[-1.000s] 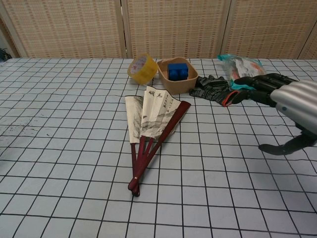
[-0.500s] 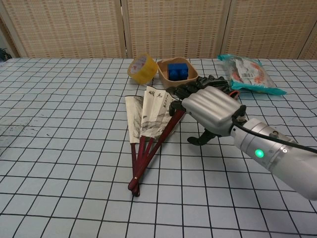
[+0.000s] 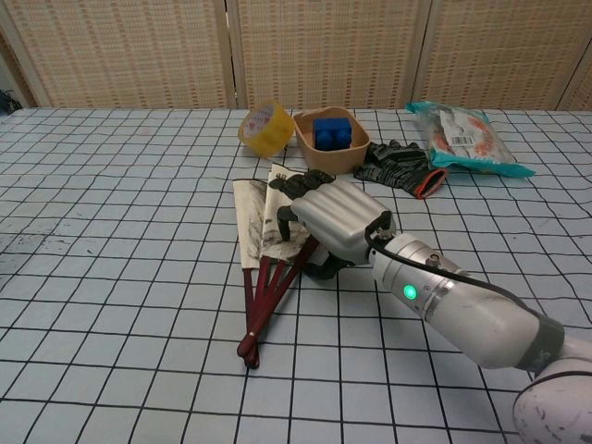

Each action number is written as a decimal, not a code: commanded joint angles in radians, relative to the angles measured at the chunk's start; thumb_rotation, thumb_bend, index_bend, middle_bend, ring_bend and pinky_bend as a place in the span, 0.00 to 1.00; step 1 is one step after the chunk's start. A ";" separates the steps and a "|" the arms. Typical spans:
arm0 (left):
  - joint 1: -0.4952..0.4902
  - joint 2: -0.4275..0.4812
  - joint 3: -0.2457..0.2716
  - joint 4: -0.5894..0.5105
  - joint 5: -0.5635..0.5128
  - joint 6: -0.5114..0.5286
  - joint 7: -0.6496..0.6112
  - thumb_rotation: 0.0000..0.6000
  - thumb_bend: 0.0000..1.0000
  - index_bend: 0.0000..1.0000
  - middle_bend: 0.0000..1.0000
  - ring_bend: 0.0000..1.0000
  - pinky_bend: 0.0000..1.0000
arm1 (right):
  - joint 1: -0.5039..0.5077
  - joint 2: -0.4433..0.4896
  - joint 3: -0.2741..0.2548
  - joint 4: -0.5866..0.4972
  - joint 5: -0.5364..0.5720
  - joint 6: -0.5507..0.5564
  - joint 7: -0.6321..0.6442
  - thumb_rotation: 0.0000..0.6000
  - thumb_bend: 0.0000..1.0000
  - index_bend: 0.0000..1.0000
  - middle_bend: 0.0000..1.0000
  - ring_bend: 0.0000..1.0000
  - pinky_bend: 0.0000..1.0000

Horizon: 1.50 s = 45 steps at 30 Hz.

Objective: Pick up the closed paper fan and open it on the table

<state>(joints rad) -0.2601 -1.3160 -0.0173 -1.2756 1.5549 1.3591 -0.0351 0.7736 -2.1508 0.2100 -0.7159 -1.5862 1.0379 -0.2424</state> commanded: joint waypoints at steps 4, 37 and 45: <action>-0.002 -0.001 0.000 0.001 -0.003 -0.003 0.000 1.00 0.45 0.00 0.00 0.00 0.12 | 0.031 -0.045 -0.004 0.065 0.016 0.014 0.015 1.00 0.39 0.51 0.00 0.00 0.00; -0.072 -0.241 0.039 0.121 0.112 0.026 -0.751 1.00 0.44 0.00 0.00 0.00 0.10 | 0.028 0.158 0.218 -0.608 0.292 0.059 0.115 1.00 0.63 0.65 0.08 0.00 0.00; -0.110 -0.317 0.019 -0.012 0.102 0.001 -0.739 1.00 0.44 0.00 0.00 0.00 0.10 | 0.063 0.153 0.268 -0.665 0.367 0.058 0.066 1.00 0.63 0.64 0.08 0.00 0.00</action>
<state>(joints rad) -0.3609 -1.6124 0.0106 -1.2555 1.6617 1.3629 -0.7865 0.8323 -1.9960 0.4735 -1.3762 -1.2250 1.0932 -0.1710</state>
